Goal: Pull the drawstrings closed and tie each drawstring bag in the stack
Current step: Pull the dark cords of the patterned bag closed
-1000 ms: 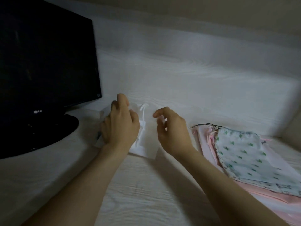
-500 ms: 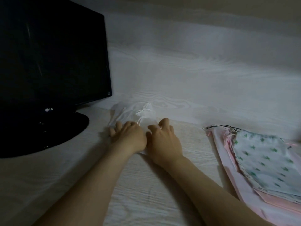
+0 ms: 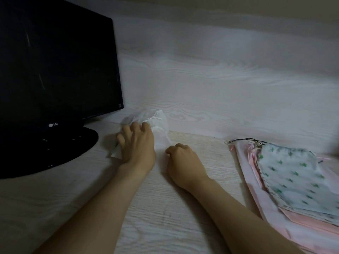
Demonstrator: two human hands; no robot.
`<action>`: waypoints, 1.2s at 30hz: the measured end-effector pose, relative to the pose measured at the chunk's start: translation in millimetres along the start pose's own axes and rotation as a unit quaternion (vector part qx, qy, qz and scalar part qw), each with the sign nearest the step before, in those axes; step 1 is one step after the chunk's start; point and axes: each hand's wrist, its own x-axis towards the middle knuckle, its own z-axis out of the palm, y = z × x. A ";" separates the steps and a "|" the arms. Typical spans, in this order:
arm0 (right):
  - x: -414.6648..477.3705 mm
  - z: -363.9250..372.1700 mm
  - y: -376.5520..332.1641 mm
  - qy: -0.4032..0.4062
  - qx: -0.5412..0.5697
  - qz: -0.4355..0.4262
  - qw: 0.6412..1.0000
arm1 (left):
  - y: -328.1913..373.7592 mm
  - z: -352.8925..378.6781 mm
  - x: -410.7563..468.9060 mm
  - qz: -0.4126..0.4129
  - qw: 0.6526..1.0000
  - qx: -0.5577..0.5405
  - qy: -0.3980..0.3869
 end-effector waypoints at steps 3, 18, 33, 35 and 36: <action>-2.8 -10.9 -1.7 0.027 0.026 0.042 0.998 | 2.8 -0.1 -3.9 0.116 0.984 -0.117 0.071; -51.6 -94.1 97.5 0.035 -0.077 0.187 0.979 | 95.6 10.6 -60.5 0.335 0.859 -0.300 -0.246; -82.1 -96.4 147.6 -0.001 -0.109 0.320 0.941 | 190.1 32.2 -56.6 0.333 0.893 -0.237 -0.188; -81.8 -98.1 146.9 0.008 -0.122 0.321 0.939 | 192.6 40.5 -63.3 0.328 0.890 -0.273 -0.158; -82.4 -98.7 146.9 0.010 -0.123 0.327 0.937 | 192.6 43.1 -66.5 0.335 0.884 -0.285 -0.156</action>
